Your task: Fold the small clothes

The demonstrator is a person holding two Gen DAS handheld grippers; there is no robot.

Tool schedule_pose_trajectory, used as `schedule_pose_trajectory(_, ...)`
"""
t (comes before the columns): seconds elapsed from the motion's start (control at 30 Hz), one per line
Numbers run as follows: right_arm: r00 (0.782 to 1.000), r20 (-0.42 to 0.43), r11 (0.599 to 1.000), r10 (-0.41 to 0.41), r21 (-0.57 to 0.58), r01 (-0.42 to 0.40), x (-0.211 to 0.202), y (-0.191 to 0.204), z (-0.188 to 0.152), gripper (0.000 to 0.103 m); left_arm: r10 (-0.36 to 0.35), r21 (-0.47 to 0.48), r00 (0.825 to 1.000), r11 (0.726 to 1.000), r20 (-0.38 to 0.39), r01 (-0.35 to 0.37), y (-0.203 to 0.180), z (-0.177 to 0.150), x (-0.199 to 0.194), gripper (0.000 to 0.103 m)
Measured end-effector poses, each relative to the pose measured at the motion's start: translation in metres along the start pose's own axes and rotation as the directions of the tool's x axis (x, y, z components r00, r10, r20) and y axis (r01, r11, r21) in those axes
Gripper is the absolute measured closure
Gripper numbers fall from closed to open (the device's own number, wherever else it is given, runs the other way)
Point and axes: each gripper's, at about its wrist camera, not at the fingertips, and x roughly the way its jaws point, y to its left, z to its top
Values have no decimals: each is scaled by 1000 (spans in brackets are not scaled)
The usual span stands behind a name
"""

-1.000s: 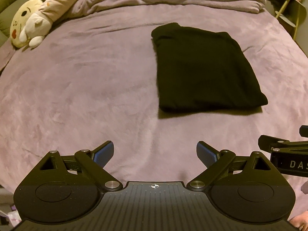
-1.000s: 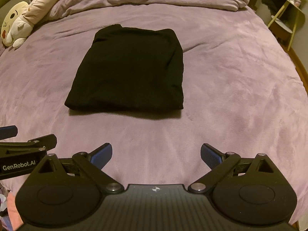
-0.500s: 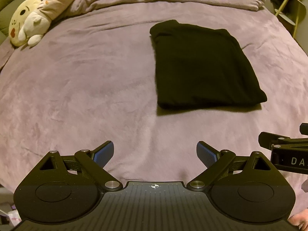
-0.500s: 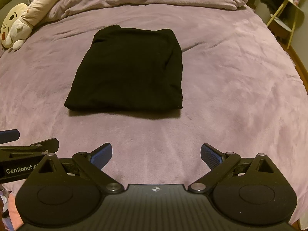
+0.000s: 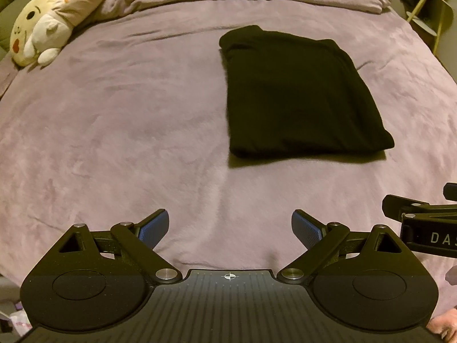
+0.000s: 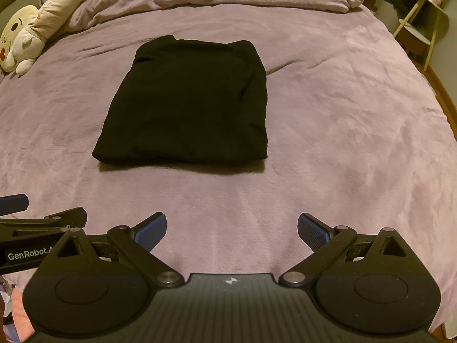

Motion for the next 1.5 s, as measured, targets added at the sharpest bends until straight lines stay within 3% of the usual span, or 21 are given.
schedule_pose_trajectory(1.5,1000,-18,1000,13,20,-13,8,-5,-4,5,-22,-22,999,1000,-40,21,-3,-2,7,7)
